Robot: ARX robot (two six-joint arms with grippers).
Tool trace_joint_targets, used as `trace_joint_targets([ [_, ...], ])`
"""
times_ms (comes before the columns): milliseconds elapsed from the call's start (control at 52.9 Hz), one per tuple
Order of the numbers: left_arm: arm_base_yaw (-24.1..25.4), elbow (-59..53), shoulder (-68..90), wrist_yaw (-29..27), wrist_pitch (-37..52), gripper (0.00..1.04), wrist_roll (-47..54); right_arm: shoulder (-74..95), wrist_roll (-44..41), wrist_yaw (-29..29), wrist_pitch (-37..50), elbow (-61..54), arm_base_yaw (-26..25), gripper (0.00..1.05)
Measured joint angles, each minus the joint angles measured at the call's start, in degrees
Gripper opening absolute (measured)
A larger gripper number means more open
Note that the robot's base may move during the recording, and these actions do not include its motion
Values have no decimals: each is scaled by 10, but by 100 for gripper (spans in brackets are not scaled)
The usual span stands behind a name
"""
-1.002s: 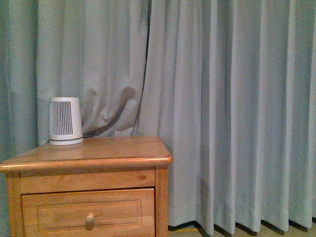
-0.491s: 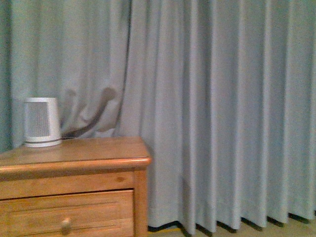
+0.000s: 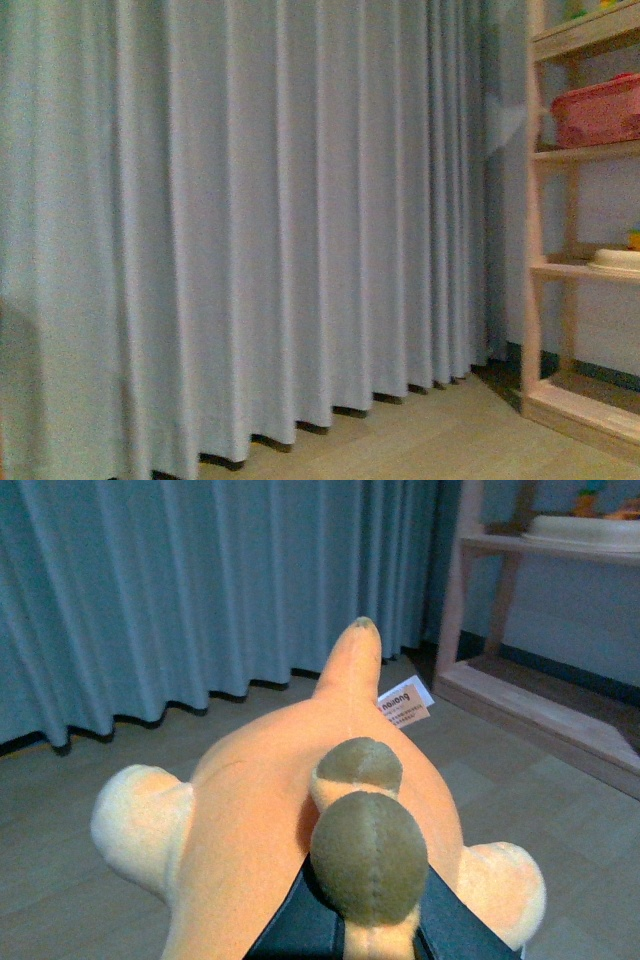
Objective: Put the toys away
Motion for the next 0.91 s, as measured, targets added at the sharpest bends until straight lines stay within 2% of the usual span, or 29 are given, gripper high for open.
trace_joint_targets([
  [907, -1, 0, 0, 3, 0, 99, 0, 0, 0, 5, 0, 0, 0, 6],
])
